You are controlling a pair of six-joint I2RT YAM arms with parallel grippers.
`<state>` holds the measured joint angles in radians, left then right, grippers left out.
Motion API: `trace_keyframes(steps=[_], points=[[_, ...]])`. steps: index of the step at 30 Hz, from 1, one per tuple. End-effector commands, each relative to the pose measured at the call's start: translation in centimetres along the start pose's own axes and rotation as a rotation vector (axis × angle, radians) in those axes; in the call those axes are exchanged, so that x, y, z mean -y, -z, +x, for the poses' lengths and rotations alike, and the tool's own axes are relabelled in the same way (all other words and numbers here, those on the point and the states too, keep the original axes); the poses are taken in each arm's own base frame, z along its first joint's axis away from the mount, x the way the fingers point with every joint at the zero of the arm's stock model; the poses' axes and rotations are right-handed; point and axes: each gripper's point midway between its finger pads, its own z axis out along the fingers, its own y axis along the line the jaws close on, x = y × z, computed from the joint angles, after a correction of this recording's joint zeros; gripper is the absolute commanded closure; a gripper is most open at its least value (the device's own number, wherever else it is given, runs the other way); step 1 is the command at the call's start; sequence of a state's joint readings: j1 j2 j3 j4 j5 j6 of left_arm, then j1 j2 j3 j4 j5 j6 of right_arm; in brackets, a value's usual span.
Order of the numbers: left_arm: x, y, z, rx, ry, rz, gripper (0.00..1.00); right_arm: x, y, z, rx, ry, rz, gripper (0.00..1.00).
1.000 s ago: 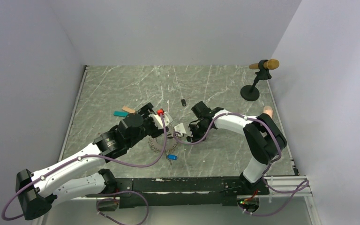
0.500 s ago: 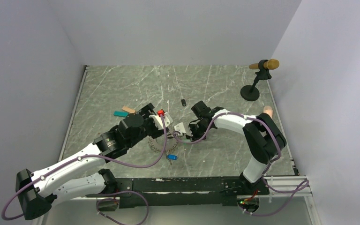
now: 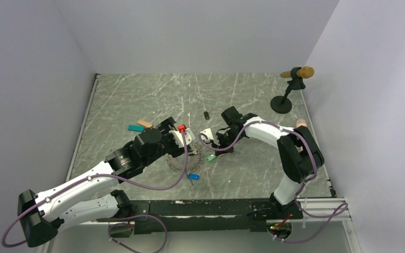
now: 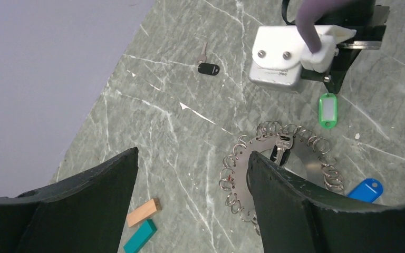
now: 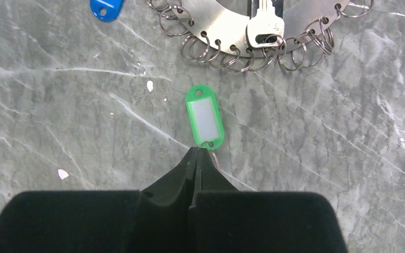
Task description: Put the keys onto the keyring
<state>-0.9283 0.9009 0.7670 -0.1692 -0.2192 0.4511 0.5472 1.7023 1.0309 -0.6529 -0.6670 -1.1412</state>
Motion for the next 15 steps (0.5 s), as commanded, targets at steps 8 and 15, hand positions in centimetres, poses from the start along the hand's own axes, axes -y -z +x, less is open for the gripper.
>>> trace_keyframes(steps=[8,15], points=[[0.5,0.1,-1.5,0.057,-0.009,0.04,0.19,1.7,1.0,-1.0,0.063,-0.1,0.039,1.0],[0.6,0.2,-1.5,0.061,-0.01,0.048,0.19,3.6,0.9,0.8,0.024,-0.207,0.101,1.0]])
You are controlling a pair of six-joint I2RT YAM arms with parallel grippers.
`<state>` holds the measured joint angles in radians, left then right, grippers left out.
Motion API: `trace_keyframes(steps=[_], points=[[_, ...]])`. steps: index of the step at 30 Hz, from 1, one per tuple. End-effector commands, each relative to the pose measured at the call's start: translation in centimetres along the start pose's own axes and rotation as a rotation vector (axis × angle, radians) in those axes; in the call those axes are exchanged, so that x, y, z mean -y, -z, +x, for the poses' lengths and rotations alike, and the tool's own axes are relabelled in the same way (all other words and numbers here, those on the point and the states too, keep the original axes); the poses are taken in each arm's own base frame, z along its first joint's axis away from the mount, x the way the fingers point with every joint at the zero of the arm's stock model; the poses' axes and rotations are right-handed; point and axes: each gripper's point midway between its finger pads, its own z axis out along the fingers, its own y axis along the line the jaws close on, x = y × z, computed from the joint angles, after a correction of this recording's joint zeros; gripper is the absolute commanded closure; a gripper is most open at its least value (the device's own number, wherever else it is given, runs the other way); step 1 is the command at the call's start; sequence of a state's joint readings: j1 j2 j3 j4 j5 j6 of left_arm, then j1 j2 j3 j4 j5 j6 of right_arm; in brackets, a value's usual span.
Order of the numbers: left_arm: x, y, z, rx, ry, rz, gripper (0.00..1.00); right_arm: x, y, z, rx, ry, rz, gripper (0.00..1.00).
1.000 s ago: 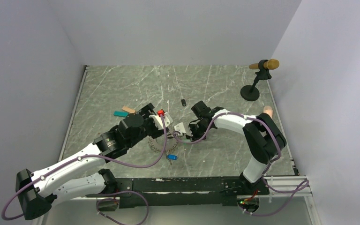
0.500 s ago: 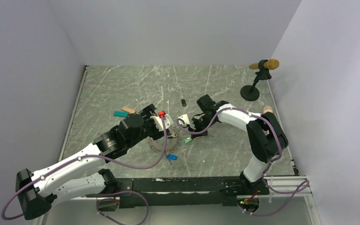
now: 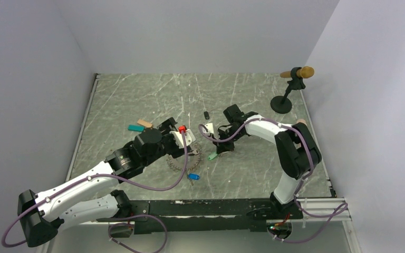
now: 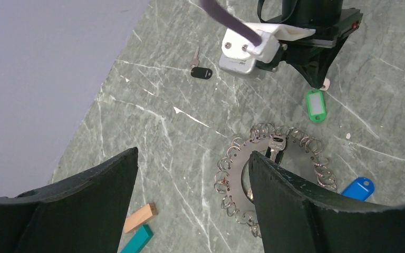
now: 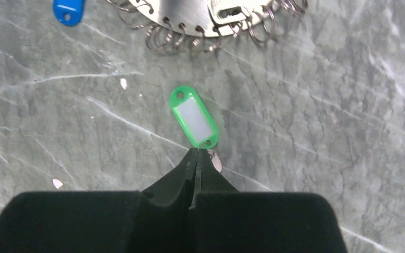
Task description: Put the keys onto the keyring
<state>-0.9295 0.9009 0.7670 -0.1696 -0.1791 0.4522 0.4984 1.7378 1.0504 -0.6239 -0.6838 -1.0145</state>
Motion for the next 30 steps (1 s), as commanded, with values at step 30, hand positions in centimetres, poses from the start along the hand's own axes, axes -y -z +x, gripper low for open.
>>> trace_keyframes(steps=[30], points=[[0.1,0.2,-1.3,0.044,-0.012,0.018,0.18,4.3,1.2,1.3,-0.02,-0.124,0.159,0.77]])
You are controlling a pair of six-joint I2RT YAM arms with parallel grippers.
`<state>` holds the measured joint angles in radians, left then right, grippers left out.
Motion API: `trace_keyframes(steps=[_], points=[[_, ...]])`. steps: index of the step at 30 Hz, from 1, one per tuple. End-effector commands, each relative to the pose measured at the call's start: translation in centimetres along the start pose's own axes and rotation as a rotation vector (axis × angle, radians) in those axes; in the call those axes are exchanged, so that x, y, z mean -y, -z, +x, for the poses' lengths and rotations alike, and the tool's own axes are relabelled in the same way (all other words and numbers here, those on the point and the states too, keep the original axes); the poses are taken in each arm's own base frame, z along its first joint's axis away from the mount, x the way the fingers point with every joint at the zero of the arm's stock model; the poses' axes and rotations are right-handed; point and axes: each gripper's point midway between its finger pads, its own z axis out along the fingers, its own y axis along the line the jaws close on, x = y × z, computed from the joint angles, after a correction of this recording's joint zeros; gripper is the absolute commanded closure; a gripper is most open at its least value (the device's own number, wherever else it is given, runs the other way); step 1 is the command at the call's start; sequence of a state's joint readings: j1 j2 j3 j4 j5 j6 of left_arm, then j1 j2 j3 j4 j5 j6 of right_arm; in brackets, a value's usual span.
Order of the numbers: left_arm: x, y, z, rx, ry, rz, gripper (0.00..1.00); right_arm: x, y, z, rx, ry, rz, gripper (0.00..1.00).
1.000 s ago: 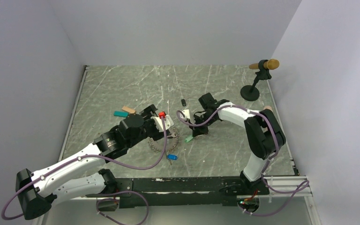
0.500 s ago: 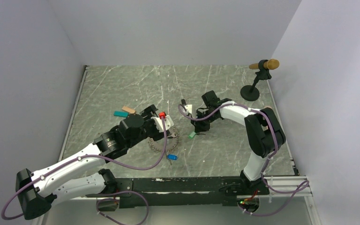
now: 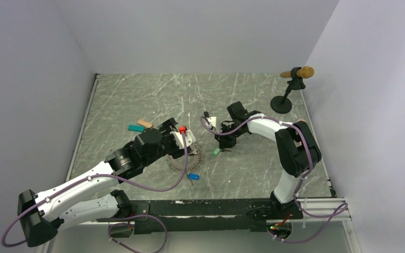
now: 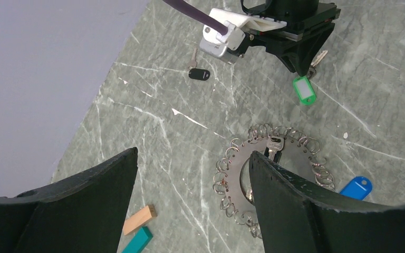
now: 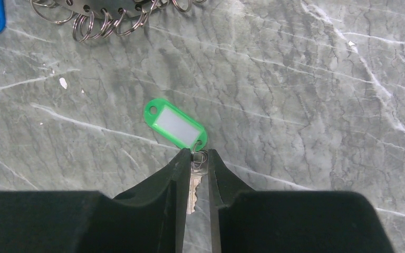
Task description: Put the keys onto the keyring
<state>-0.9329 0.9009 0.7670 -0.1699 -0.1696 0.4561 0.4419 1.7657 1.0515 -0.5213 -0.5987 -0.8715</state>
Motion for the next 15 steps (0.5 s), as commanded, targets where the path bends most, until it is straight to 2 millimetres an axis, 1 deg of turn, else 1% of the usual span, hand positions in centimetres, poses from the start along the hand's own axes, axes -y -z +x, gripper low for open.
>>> trace_keyframes(steps=[1,13,14,15], points=[[-0.11,0.22,-1.16,0.037,-0.007,0.007,0.18,0.82,0.22,-0.52,0.007,0.015,0.019,0.76],[-0.1,0.26,-1.24,0.04,-0.008,0.007,0.18,1.04,-0.01,0.08,-0.017,0.01,0.026,0.77],[-0.09,0.24,-1.21,0.039,-0.007,0.008,0.18,1.09,0.04,0.02,-0.015,0.011,0.027,0.77],[-0.09,0.25,-1.22,0.039,-0.008,0.007,0.18,1.1,0.06,0.01,-0.015,0.012,0.027,0.81]])
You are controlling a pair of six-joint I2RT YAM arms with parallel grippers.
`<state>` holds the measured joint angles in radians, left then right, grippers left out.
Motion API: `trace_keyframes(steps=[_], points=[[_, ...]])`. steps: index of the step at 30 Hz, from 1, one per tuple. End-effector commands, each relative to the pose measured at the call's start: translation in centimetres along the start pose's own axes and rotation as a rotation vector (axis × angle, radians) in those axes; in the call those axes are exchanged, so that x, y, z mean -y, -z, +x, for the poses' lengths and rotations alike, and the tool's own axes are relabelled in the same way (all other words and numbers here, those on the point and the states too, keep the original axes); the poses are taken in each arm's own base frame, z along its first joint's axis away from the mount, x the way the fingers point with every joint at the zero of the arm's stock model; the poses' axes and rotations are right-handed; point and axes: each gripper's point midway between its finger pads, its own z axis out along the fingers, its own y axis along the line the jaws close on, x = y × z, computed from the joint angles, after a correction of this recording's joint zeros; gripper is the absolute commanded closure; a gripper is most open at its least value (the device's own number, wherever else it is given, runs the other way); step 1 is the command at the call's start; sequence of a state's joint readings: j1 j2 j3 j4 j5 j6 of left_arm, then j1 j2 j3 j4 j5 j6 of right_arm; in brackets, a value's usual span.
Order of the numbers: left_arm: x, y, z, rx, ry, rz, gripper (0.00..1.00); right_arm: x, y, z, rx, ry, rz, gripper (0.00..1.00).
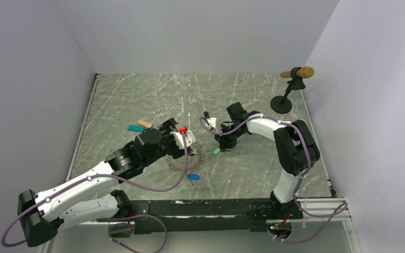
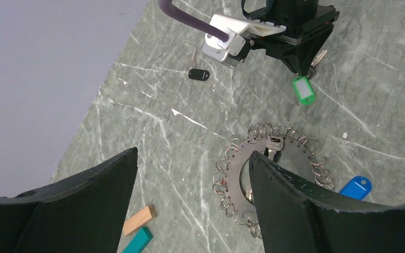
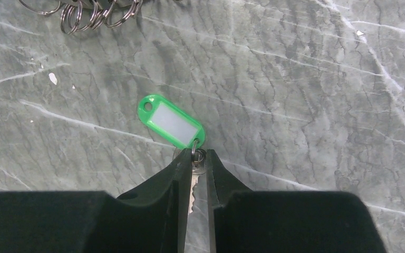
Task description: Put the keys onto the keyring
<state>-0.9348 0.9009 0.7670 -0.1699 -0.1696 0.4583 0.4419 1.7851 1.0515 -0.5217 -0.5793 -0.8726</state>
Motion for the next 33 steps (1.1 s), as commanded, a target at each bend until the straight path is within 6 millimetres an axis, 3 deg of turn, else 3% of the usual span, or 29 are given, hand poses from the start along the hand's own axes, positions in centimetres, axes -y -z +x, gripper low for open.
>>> trace_keyframes(steps=[1,4,10,14,18,20,24,27,30,33], points=[[-0.1,0.2,-1.2,0.038,-0.005,0.007,0.18,0.9,0.4,-0.8,0.012,0.023,0.024,0.85],[-0.1,0.2,-1.2,0.038,-0.004,0.007,0.18,0.8,0.6,-1.1,0.02,0.026,0.016,1.0],[0.1,0.3,-1.8,0.073,0.015,0.013,0.18,-0.4,2.1,-3.7,0.136,0.055,-0.043,1.0],[0.5,0.5,-3.1,0.162,0.051,0.03,0.19,-2.4,5.3,-7.4,0.346,0.129,-0.128,1.0],[1.5,0.9,-5.6,0.314,0.133,0.087,0.25,-6.2,9.1,-10.6,0.583,0.308,-0.246,1.0],[2.3,1.3,-7.1,0.396,0.185,0.137,0.27,-8.6,10.6,-11.2,0.649,0.375,-0.302,1.0],[5.7,2.4,-9.0,0.568,0.208,0.316,0.3,-11.0,12.7,-12.3,0.756,0.546,-0.315,1.0],[8.0,2.7,-9.1,0.626,0.229,0.427,0.38,-11.7,13.3,-12.6,0.785,0.609,-0.303,1.0],[9.7,2.5,-8.6,0.624,0.248,0.507,0.54,-12.5,13.4,-12.4,0.792,0.66,-0.29,1.0],[10.5,2.0,-8.2,0.63,0.243,0.519,0.57,-13.0,13.6,-12.5,0.807,0.678,-0.283,1.0]])
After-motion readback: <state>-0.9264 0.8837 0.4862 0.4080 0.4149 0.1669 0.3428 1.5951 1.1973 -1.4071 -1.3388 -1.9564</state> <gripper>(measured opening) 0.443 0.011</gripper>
